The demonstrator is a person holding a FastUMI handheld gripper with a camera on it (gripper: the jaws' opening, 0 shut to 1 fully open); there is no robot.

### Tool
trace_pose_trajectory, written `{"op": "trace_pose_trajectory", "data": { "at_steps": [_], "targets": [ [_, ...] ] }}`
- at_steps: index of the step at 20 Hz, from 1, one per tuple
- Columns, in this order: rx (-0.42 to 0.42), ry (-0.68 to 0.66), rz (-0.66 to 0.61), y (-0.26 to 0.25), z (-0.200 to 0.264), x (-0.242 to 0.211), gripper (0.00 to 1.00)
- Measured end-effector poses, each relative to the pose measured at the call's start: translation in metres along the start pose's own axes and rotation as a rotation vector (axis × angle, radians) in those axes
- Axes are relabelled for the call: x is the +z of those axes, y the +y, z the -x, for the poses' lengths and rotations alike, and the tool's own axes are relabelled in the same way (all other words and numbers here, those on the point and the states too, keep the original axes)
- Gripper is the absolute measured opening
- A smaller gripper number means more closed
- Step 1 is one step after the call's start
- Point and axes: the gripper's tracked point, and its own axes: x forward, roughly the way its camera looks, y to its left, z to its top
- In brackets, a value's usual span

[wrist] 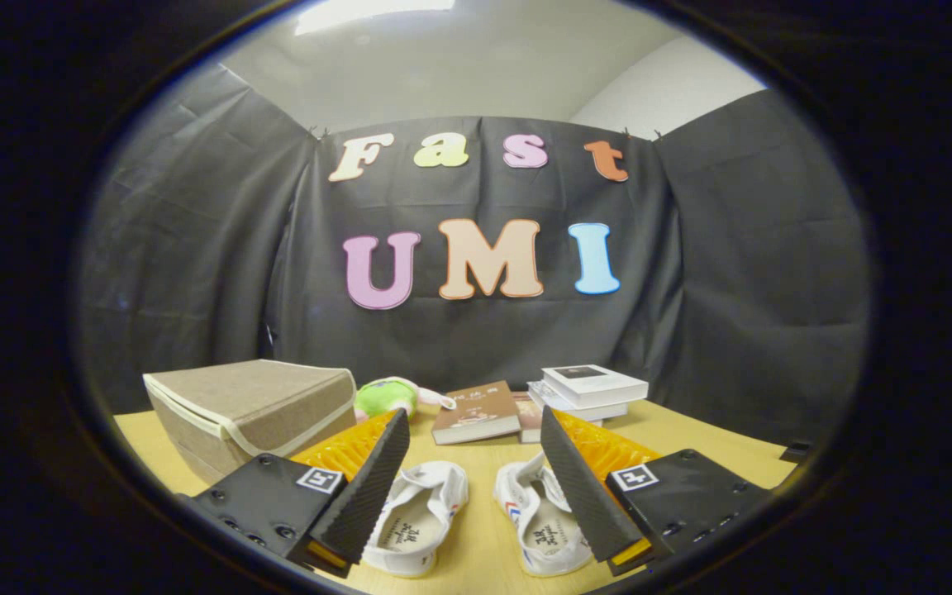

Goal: Open the storage box then place both shoes into the box .Put the left shoe in first, then the right shoe, with the right side of both shoes facing outward in a uniform manner.

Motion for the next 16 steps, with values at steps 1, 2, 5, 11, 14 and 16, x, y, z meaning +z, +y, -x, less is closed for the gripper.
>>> {"op": "trace_pose_trajectory", "data": {
  "at_steps": [1, 2, 5, 11, 14, 16],
  "targets": [
    [0.022, -0.013, -0.027, 0.006, 0.0, 0.005, 1.0],
    [0.046, -0.033, -0.061, 0.011, 0.001, 0.011, 1.0],
    [0.122, -0.089, -0.193, 0.03, 0.007, 0.032, 1.0],
    [0.26, -0.175, -0.435, 0.068, 0.019, 0.065, 0.98],
    [0.308, -0.207, -0.622, 0.083, 0.026, 0.073, 0.98],
    [0.332, -0.239, -0.758, 0.09, 0.029, 0.078, 0.98]
  ]
}}
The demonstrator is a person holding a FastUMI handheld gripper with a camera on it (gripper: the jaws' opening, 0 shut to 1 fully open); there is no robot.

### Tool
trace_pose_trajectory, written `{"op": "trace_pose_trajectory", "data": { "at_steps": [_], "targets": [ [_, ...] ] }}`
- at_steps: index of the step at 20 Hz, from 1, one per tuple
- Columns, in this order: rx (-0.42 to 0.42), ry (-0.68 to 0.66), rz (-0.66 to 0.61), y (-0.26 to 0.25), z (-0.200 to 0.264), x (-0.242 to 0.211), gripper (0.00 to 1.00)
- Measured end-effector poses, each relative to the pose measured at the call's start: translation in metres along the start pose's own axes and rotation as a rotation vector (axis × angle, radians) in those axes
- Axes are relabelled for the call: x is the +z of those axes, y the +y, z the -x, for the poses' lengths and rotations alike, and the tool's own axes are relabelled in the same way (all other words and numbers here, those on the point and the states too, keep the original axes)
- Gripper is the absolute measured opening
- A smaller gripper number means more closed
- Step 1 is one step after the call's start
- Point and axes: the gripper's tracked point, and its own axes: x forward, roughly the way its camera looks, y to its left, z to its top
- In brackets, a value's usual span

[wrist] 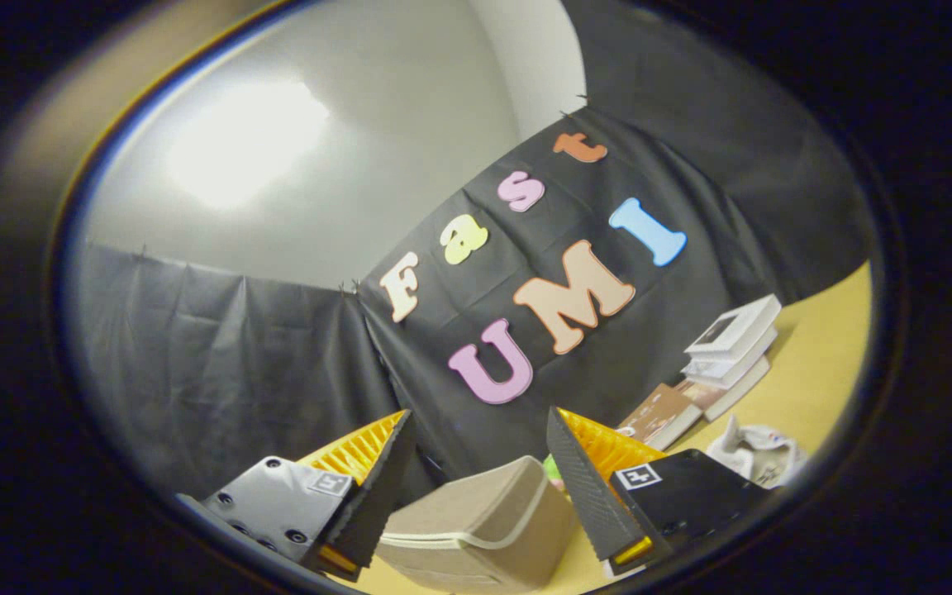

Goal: Open the storage box then place both shoes into the box .Put the left shoe in first, then the right shoe, with the right side of both shoes facing outward in a uniform manner.

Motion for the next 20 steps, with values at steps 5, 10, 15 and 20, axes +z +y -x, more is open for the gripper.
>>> {"op": "trace_pose_trajectory", "data": {
  "at_steps": [5, 10, 15, 20],
  "targets": [
    [-0.031, -0.064, -0.283, -0.003, 0.002, -0.014, 0.98],
    [-0.083, -0.149, -0.59, -0.005, 0.01, -0.024, 0.98],
    [-0.235, -0.15, -0.767, -0.031, 0.02, -0.059, 0.98],
    [-0.372, -0.148, -0.901, -0.053, 0.024, -0.081, 0.94]
  ]
}}
